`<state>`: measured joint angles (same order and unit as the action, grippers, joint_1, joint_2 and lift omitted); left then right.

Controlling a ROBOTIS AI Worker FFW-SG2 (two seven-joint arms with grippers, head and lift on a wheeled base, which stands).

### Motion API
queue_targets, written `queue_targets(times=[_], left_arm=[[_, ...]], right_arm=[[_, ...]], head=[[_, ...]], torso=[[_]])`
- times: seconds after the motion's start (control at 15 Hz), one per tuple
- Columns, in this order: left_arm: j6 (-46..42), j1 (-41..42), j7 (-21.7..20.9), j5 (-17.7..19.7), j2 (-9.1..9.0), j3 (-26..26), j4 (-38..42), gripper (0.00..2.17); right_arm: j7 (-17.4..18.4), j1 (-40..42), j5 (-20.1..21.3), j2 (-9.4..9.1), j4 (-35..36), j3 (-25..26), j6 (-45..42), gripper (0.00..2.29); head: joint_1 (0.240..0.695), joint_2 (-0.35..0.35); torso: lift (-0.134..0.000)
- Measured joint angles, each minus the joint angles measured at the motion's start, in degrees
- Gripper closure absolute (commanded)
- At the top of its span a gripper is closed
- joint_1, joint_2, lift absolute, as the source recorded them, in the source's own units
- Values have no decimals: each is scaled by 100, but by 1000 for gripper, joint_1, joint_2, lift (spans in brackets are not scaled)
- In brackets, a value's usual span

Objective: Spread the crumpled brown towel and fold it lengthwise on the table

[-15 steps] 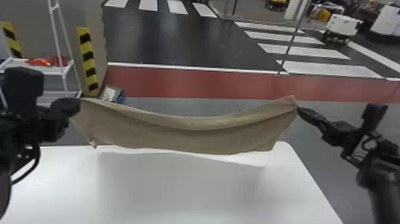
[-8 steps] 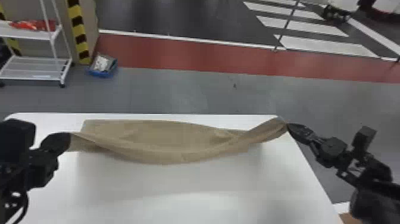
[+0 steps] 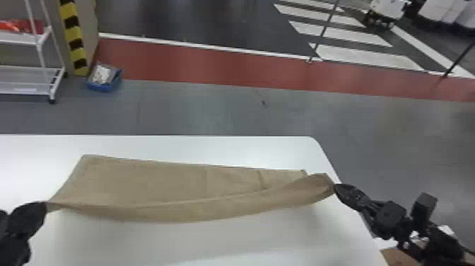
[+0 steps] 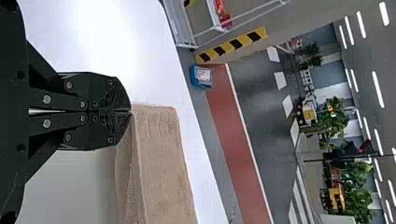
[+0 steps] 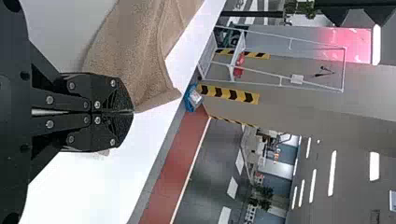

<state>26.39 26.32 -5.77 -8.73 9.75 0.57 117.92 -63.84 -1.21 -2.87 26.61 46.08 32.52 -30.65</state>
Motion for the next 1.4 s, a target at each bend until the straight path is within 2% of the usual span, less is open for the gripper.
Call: queue_targets(times=[0.2, 0.6, 0.87, 1.13, 1.4], left_arm=[[191, 176, 13, -225, 0, -41, 397, 1798], [867, 585, 22, -290, 0, 48, 819, 1798], [1673, 585, -122, -564, 0, 166, 1000, 1798], [1993, -123, -351, -794, -32, 489, 737, 1798], [2128, -1179, -426, -878, -55, 973, -140, 1798]], right_arm=[[66, 85, -79, 18, -16, 25, 1, 1291], [208, -18, -84, 73, -39, 3, 22, 1291], [669, -141, -21, 113, -141, -5, 96, 1291], [1181, -408, 13, 127, -448, -51, 179, 1291], [1757, -792, 94, 83, -822, -169, 454, 1291]], head=[[695, -324], [695, -342], [695, -350], [695, -350], [695, -350]], torso=[[0], [0], [0], [0], [0]])
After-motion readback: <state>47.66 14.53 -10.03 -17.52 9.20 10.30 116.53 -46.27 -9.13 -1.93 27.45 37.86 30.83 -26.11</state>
